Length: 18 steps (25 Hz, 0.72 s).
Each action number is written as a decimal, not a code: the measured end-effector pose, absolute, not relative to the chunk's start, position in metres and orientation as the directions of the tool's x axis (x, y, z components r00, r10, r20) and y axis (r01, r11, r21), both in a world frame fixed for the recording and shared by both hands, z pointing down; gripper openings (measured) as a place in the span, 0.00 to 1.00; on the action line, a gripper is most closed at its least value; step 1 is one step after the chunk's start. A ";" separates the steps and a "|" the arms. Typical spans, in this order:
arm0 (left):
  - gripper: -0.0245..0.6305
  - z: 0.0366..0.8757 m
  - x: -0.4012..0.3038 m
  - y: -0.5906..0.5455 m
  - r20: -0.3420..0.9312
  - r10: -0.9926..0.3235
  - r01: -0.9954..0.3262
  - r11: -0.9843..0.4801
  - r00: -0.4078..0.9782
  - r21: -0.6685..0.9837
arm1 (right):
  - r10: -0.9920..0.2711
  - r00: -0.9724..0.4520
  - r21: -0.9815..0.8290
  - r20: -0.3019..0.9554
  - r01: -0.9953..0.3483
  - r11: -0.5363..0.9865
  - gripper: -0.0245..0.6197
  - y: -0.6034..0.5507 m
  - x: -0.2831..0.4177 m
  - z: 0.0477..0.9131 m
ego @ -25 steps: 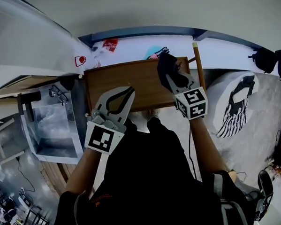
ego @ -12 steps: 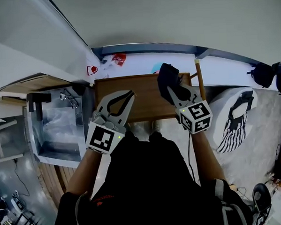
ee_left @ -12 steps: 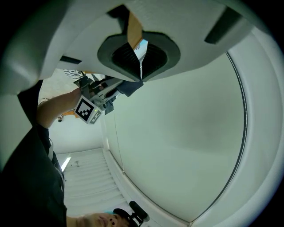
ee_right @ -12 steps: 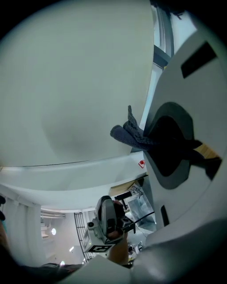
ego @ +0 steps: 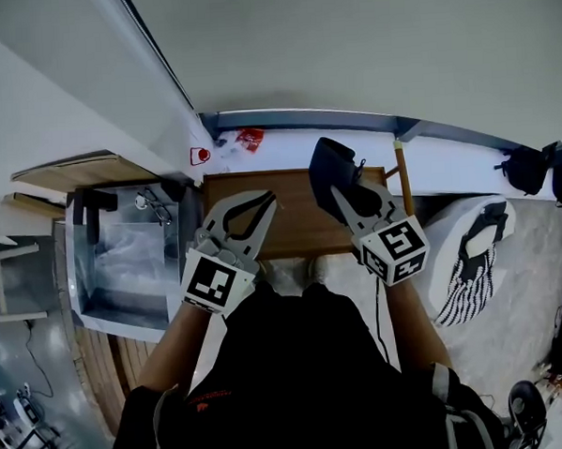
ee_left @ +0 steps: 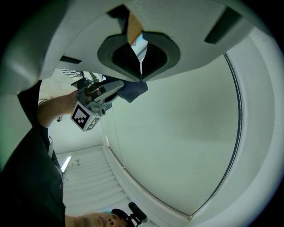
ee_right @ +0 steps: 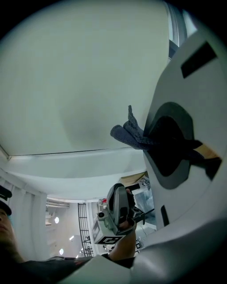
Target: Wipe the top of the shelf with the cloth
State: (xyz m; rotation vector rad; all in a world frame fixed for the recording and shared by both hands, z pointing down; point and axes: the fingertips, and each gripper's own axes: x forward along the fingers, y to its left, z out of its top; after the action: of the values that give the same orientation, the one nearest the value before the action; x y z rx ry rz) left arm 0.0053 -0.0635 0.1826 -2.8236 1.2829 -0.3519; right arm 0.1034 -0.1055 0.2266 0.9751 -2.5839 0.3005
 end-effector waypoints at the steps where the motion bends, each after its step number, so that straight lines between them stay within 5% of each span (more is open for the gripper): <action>1: 0.08 0.181 0.004 -0.063 0.191 -0.747 -0.742 -0.661 0.636 -0.113 | -0.592 -0.701 -0.068 0.397 -0.666 0.743 0.10 -0.105 0.100 0.223; 18: 0.08 0.163 -0.011 -0.068 0.156 -0.756 -0.729 -0.655 0.636 -0.200 | -0.562 -0.766 -0.044 0.314 -0.602 0.797 0.10 -0.093 0.062 0.177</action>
State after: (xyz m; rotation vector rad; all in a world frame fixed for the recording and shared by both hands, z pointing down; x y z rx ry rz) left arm -0.0110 -0.0677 0.1633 -2.7335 1.2462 -0.3435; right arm 0.0617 -0.0932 0.1771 0.8954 -2.7009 0.2049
